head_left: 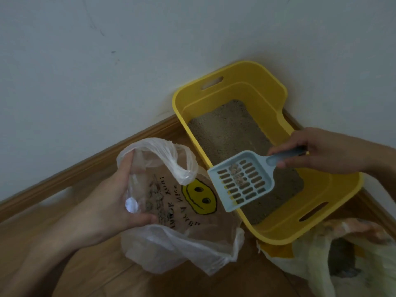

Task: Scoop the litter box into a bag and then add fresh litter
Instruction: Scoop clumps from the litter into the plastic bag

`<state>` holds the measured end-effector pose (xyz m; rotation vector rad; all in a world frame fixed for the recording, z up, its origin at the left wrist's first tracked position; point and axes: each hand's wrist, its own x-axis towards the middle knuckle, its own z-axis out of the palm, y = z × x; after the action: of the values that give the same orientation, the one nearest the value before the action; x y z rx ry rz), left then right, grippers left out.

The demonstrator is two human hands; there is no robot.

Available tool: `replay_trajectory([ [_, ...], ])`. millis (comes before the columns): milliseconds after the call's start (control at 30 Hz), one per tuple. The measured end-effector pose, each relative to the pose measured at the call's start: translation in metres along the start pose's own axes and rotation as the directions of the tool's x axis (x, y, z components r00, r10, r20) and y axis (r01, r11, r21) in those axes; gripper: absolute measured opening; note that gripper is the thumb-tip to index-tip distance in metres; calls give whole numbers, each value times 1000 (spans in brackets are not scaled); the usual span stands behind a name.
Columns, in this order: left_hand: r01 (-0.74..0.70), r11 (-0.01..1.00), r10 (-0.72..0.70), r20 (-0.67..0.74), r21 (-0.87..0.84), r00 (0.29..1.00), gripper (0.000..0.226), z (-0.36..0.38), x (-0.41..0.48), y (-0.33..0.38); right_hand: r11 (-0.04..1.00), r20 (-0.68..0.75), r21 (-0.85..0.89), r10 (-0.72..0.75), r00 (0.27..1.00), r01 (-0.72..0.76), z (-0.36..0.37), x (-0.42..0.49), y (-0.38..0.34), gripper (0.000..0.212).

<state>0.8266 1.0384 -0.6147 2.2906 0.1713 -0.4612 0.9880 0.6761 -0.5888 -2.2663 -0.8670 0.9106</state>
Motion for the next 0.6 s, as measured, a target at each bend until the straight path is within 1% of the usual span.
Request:
replay_trajectory([
  [100,11,1000,-11,-16,2,1000,123,1,0,3,997,57,-81,15,998,-10,7,1,-17,28],
  [167,15,1000,-15,-13,1,1000,124,1,0,4,985,71,-172,34,997,-21,12,3,-24,30],
  [233,15,1000,-15,0,18,1000,128,0,-1,4,963,52,-269,38,998,-23,16,7,-34,28],
  [300,4,1000,-4,-1,11,1000,125,1,-1,5,936,24,-353,10,1000,-1,22,10,-47,27],
  [467,11,1000,-11,5,-5,1000,119,2,-1,8,824,-42,-567,-44,998,13,41,25,-77,30],
  [600,18,1000,-18,15,-13,1000,122,2,0,2,704,-59,-710,-20,998,-28,57,41,-94,30],
])
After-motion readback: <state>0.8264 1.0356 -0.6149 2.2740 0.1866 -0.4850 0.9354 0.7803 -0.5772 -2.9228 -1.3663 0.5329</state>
